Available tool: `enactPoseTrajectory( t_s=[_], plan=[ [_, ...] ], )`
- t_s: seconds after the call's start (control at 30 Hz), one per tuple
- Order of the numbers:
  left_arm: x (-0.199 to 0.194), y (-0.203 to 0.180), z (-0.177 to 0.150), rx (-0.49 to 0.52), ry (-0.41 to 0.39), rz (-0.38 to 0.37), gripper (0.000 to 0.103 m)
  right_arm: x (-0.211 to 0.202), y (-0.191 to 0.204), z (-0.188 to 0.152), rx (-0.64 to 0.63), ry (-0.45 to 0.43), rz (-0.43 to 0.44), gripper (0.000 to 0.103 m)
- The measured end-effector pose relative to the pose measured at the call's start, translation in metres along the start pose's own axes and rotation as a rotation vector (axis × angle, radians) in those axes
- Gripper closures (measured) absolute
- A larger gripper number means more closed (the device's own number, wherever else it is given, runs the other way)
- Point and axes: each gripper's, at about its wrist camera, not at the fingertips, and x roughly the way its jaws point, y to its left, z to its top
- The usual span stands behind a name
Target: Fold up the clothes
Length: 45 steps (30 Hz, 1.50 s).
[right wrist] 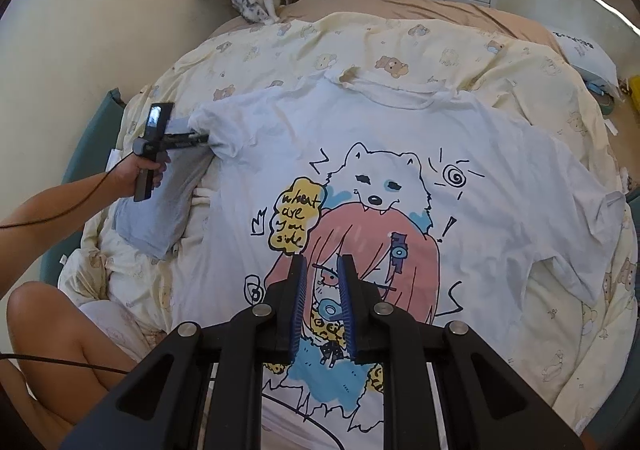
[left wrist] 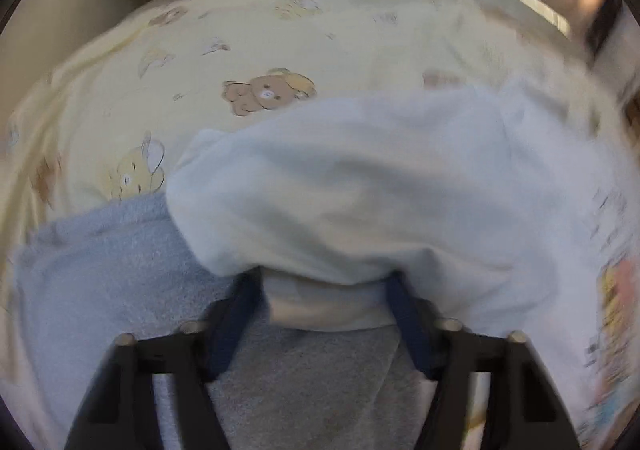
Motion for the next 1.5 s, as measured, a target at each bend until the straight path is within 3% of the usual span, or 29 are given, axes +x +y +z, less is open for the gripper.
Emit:
enactPoseTrajectory(
  t_s=[0.03,0.1,0.23,0.33,0.47,0.5,0.53,0.6,0.67,0.7,0.73,0.83,0.9,0.97,1.0,1.03,1.07,1.1,1.17,1.23,1.3,1.4,1.5],
  plan=[
    [-0.005,-0.001,0.000,-0.007,-0.011,0.007,0.092,-0.001,0.000,0.000,0.001,-0.004,0.002,0.084],
    [-0.014,-0.002,0.000,-0.020,-0.034,0.020,0.093,-0.004,0.001,0.001,-0.003,-0.012,0.006,0.084],
    [-0.049,0.025,-0.028,-0.196,-0.096,-0.123,0.093,-0.008,0.000,-0.002,-0.012,-0.023,0.009,0.084],
    [-0.063,0.042,-0.060,-0.331,-0.089,-0.171,0.098,-0.008,-0.006,-0.004,0.010,-0.019,0.019,0.084],
    [-0.096,0.066,-0.101,-0.479,-0.201,-0.266,0.099,-0.010,-0.008,-0.006,0.026,-0.019,0.028,0.084],
    [-0.096,0.070,-0.107,-0.503,-0.211,-0.251,0.099,-0.011,-0.007,-0.006,0.019,-0.023,0.027,0.084],
    [-0.089,0.079,-0.113,-0.539,-0.190,-0.211,0.099,-0.012,-0.005,-0.006,0.012,-0.025,0.022,0.084],
    [-0.073,0.085,-0.113,-0.569,-0.129,-0.201,0.098,-0.011,-0.003,-0.006,0.009,-0.023,0.019,0.084],
    [-0.059,0.073,-0.097,-0.538,-0.093,-0.262,0.077,-0.009,0.000,-0.006,0.000,-0.020,0.014,0.084],
    [-0.056,0.069,-0.090,-0.540,-0.110,-0.291,0.046,-0.009,0.002,-0.006,-0.006,-0.019,0.011,0.084],
    [-0.057,0.066,-0.086,-0.554,-0.141,-0.305,0.030,-0.008,0.004,-0.007,-0.012,-0.015,0.008,0.084],
    [-0.050,0.054,-0.071,-0.587,-0.206,-0.306,0.029,-0.007,0.007,-0.008,-0.023,-0.010,-0.005,0.084],
    [-0.037,0.050,-0.063,-0.610,-0.204,-0.299,0.029,-0.008,0.008,-0.007,-0.025,-0.010,-0.014,0.084],
    [-0.029,0.050,-0.059,-0.641,-0.221,-0.302,0.031,-0.008,0.009,-0.007,-0.027,-0.010,-0.022,0.084],
    [-0.026,0.050,-0.057,-0.650,-0.222,-0.279,0.052,-0.007,0.008,-0.006,-0.024,-0.009,-0.023,0.084],
    [-0.023,0.049,-0.055,-0.658,-0.222,-0.255,0.098,-0.006,0.008,-0.006,-0.021,-0.008,-0.025,0.084],
    [-0.023,0.051,-0.059,-0.661,-0.203,-0.233,0.099,-0.006,0.007,-0.006,-0.019,-0.005,-0.022,0.084],
    [-0.027,0.048,-0.060,-0.654,-0.229,-0.254,0.100,-0.005,0.008,-0.006,-0.021,-0.002,-0.020,0.084],
    [-0.041,0.039,-0.062,-0.606,-0.275,-0.220,0.100,-0.004,0.009,-0.006,-0.029,0.002,-0.019,0.084],
    [-0.054,0.041,-0.068,-0.628,-0.300,-0.274,0.100,-0.003,0.010,-0.006,-0.036,0.003,-0.017,0.084],
    [-0.078,0.047,-0.074,-0.619,-0.375,-0.289,0.100,-0.003,0.010,-0.006,-0.035,0.001,-0.013,0.084],
    [-0.096,0.057,-0.085,-0.628,-0.394,-0.284,0.100,-0.004,0.010,-0.005,-0.037,-0.007,-0.009,0.084],
    [-0.091,0.067,-0.093,-0.646,-0.338,-0.223,0.099,-0.003,0.010,-0.005,-0.044,-0.005,-0.008,0.084]
  ],
)
